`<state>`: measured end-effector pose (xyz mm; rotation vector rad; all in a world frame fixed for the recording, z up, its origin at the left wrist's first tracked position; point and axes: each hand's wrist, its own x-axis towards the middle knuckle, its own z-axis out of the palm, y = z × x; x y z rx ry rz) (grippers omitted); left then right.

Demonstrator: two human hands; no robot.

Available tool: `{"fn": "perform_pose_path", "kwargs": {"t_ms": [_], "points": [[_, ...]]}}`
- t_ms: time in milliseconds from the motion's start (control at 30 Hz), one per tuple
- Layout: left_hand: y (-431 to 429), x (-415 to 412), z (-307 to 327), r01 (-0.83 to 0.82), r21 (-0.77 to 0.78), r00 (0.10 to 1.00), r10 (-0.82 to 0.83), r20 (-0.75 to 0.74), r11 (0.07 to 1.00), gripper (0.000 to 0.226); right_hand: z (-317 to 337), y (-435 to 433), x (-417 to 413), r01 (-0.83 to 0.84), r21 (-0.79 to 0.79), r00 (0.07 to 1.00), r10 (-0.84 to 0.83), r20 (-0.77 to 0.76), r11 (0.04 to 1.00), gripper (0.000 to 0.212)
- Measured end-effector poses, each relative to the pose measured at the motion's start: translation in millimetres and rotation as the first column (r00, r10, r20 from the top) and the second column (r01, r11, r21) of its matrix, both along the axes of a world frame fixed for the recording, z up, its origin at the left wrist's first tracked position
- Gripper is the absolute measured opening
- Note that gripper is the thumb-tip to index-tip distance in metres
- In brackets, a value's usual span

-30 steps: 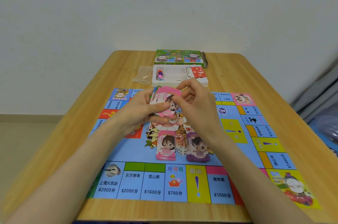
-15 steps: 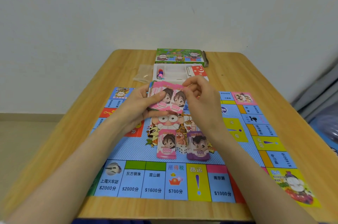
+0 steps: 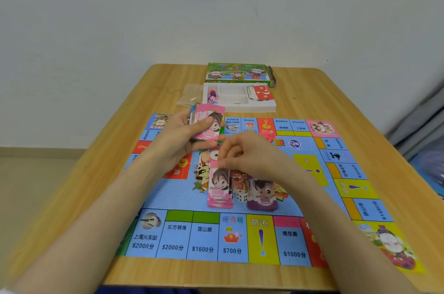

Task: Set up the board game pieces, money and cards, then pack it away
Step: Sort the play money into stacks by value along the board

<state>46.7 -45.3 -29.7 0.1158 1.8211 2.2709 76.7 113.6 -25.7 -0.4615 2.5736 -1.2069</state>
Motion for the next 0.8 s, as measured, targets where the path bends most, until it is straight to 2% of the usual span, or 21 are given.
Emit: {"fn": "perform_pose_path", "kwargs": {"t_ms": [167, 400, 467, 600, 700, 800], "points": [[-1.1, -0.7, -0.5, 0.013, 0.010, 1.000, -0.013, 0.004, 1.000, 0.018, -1.6, -2.6, 0.2, -0.013, 0.080, 0.999, 0.017, -0.046, 0.997, 0.006], [-1.3, -1.0, -1.1, 0.036, 0.000, 0.999, -0.036, 0.011, 0.999, 0.014, -3.9, -2.0, 0.6, 0.009, 0.230, 0.991, 0.021, -0.129, 0.973, 0.023], [-1.6, -0.7, -1.2, 0.047, -0.004, 0.999, -0.047, 0.010, 0.999, 0.015, -5.4, -1.8, 0.2, 0.041, 0.229, 0.986, -0.003, -0.167, 0.973, 0.028], [-1.8, -0.4, -2.2, 0.071, -0.030, 0.997, -0.072, -0.011, 0.997, 0.016, -4.1, -0.7, -1.8, 0.179, 0.062, 0.953, -0.158, -0.258, 0.982, 0.041], [-0.3, 2.2, -1.4, 0.167, -0.052, 0.986, -0.168, -0.017, 0.985, 0.025, -3.7, -0.8, -2.6, 0.284, -0.192, 0.908, -0.328, -0.259, 0.939, 0.033], [2.3, 5.2, -0.6, 0.240, -0.052, 0.970, -0.241, -0.015, 0.969, 0.033, -2.5, -0.4, -2.1, 0.321, -0.314, 0.862, -0.413, -0.294, 0.894, 0.021]]}}
